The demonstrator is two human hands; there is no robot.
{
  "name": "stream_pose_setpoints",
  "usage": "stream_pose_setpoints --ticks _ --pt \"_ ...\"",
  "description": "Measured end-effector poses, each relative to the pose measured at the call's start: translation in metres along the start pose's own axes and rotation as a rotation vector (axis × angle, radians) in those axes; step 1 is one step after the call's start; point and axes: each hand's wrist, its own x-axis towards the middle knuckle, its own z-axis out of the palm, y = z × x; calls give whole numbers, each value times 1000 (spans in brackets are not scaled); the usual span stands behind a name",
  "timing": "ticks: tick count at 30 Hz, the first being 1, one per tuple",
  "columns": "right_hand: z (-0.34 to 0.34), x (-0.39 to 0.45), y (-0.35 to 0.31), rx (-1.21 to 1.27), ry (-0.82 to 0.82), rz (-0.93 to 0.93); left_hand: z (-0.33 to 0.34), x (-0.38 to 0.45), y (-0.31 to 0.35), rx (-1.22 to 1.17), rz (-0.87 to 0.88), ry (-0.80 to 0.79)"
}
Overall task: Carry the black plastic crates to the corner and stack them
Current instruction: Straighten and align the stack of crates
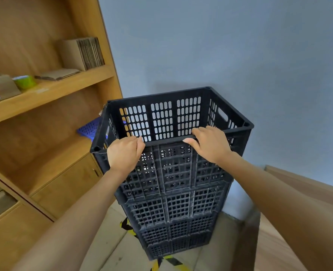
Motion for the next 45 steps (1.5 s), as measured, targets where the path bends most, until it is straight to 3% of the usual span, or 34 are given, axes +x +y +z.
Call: stream_pose_setpoints --ticks 11,22,45 --pt "8 4 0 33 153 -41 2 5 1 41 -88 -40" --pt "5 8 -29 22 -2 101 11 13 -35 -62 65 -20" --pt "-21 10 -110 -95 -131 350 56 52 -101 -227 270 -57"
